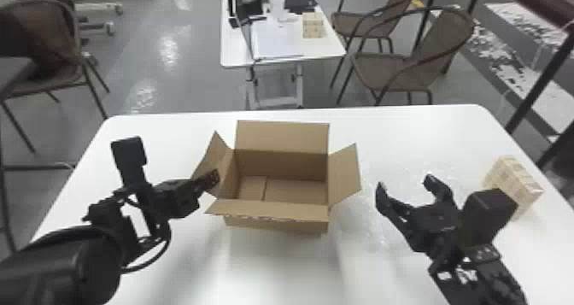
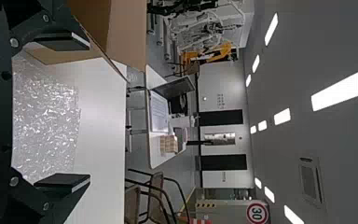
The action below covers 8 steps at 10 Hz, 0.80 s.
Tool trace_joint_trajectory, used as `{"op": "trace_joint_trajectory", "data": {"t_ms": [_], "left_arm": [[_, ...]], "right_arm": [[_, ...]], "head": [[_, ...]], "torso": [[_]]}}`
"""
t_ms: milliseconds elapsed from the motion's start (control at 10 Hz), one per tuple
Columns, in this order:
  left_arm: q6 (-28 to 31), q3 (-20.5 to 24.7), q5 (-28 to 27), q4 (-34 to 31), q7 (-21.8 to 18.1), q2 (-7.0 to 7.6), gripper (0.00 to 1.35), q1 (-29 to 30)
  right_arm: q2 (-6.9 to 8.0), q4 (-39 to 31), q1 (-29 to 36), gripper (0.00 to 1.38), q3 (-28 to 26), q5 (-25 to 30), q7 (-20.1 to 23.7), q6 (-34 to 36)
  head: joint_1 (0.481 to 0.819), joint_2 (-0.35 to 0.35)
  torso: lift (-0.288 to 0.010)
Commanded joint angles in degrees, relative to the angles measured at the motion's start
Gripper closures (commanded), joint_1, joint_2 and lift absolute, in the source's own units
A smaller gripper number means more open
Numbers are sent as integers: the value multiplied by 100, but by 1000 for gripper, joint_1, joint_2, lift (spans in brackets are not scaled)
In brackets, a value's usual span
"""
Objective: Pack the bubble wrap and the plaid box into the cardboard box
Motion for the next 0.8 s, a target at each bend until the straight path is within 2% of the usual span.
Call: {"op": "trace_joint_trajectory", "data": {"t_ms": [0,100,300,400,500,700], "left_arm": [[32,-24,-22,0,-1,8,1211,-30],[24,-51,-13,0,-1,35,1210,-39],[-29,-68,4,0,-1,43,1210,-57],[-47,-86,13,0,-1,52,1211,-57],[-64,-86,13,0,-1,52,1210,-57],[-73,-112,4,0,-1,52,1211,-66]], "right_arm": [[-2,68,-2,277,8,-85,-2,0],[-2,95,-2,277,0,-182,-2,18],[-20,-116,-64,277,-9,-603,-213,844],[-37,-512,-169,277,-53,-542,-450,1767],[-64,-934,-424,277,-97,-401,-644,3050],[-99,-1356,-1330,277,-150,-261,-758,5309]], "head": [[695,29],[695,28],[695,24],[695,21],[695,17],[695,5]], "torso": [[-102],[-102],[-102],[-102],[-102],[-102]]}}
